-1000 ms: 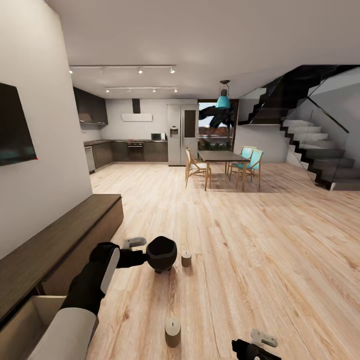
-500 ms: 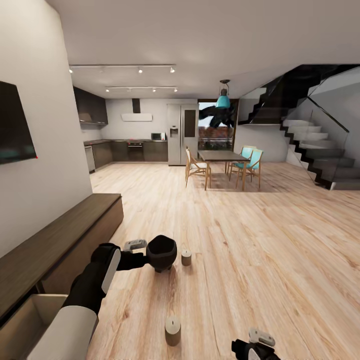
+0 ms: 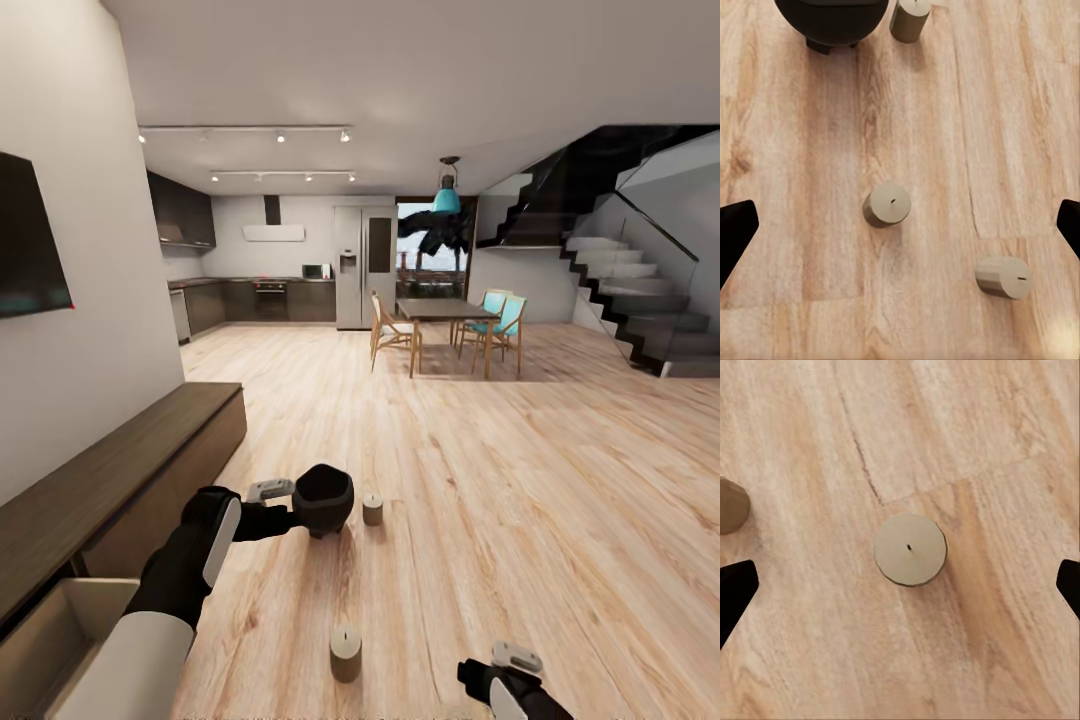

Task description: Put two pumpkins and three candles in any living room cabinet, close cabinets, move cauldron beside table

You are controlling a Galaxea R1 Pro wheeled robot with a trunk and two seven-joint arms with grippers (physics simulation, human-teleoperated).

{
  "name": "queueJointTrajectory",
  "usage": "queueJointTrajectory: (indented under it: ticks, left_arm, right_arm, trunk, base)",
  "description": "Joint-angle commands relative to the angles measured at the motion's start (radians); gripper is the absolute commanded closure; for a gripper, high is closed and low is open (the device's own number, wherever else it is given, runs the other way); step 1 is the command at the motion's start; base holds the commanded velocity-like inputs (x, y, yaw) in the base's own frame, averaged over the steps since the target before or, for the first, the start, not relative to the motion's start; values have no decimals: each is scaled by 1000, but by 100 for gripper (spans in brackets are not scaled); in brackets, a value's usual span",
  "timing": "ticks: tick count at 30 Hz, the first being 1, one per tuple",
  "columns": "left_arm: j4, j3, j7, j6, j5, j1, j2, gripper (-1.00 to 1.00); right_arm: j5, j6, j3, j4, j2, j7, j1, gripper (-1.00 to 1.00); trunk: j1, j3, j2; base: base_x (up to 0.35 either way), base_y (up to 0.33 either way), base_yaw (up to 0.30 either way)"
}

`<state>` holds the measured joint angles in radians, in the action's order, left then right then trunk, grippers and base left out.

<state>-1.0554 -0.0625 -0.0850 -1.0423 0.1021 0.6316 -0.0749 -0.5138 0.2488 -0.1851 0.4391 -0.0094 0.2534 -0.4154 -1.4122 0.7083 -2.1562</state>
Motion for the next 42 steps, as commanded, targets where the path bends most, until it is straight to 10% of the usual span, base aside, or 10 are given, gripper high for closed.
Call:
queueJointTrajectory:
  ticks: [1,42]
  left_arm:
    - [-1,-3,-1,-5,3,1,-1,-100]
    - [-10,-3,2,-5,2,0,-1,-100]
  right_arm:
    - [-6,5,-8,1,-1,8,-20,-100]
    - [-8,-65,-30,-30,2,1,-80,-100]
  trunk:
    - [-4,4,-8]
    - [-161,133,-295]
  base:
    - [0,0,0]
    - [0,0,0]
